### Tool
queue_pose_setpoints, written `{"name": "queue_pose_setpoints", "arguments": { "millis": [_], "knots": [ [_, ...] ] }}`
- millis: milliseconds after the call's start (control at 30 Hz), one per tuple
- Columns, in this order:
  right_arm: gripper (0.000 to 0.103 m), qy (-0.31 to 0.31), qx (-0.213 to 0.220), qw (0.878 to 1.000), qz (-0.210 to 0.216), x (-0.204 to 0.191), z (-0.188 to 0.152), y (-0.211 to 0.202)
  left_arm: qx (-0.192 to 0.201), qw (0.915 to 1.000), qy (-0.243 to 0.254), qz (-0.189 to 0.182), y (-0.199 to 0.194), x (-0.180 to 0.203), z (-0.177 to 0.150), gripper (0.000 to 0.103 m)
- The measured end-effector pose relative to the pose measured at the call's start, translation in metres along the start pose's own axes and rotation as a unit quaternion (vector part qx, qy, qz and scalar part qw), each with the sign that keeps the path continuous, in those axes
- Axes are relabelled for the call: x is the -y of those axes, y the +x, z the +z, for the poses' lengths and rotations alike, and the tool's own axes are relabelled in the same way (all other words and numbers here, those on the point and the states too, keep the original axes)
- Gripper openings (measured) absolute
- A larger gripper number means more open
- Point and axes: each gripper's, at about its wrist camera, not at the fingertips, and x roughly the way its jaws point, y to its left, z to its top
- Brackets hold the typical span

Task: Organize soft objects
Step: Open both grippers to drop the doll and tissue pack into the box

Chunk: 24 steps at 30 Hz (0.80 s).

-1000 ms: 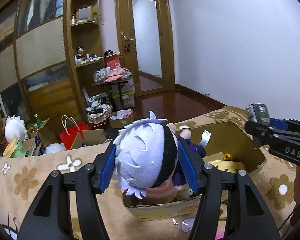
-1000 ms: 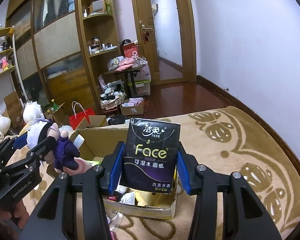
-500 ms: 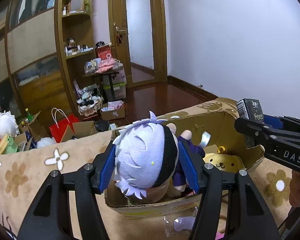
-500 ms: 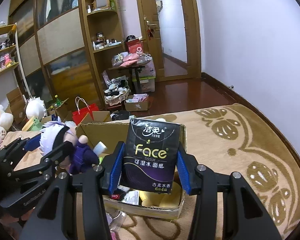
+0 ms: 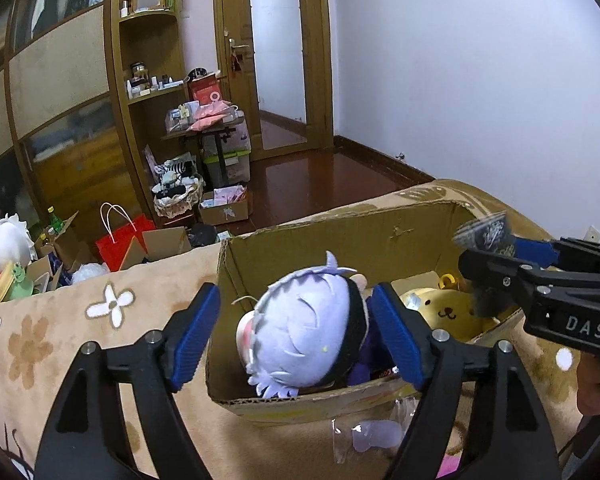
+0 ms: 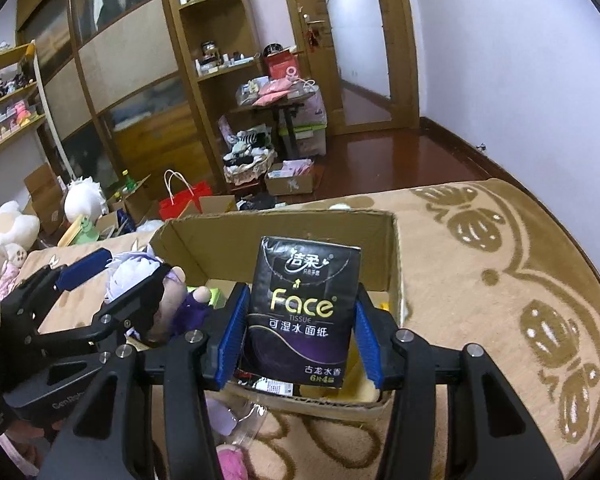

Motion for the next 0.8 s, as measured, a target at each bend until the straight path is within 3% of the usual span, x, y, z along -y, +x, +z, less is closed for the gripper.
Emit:
{"name": "queue_pose_setpoints", "arguments": {
  "millis": [67, 300, 500, 800],
  "knots": [
    [0.069, -0.005, 0.003, 1.0, -0.002, -0.002, 0.0, -0.002, -0.006, 1.0, 0.0, 0.003, -0.001, -0.002, -0.001, 0.084],
    [0.085, 0.001, 0.005, 1.0, -0.004, -0.004, -0.002, -0.011, -0.005, 0.9999, -0.007, 0.007, -0.014, -0.007, -0.004, 0.095],
    [0.101, 0.015, 0.007, 1.0, -0.005, -0.003, -0.003, -0.025, -0.017, 0.9997, -0.015, 0.011, -0.029, -0.014, -0.01, 0.096],
    [0.103, 0.01, 0.014, 1.0, -0.019, -0.011, -0.013, -0.055, -0.032, 0.9992, -0.01, 0.022, -0.061, -0.011, -0.018, 0.096]
  ]
}}
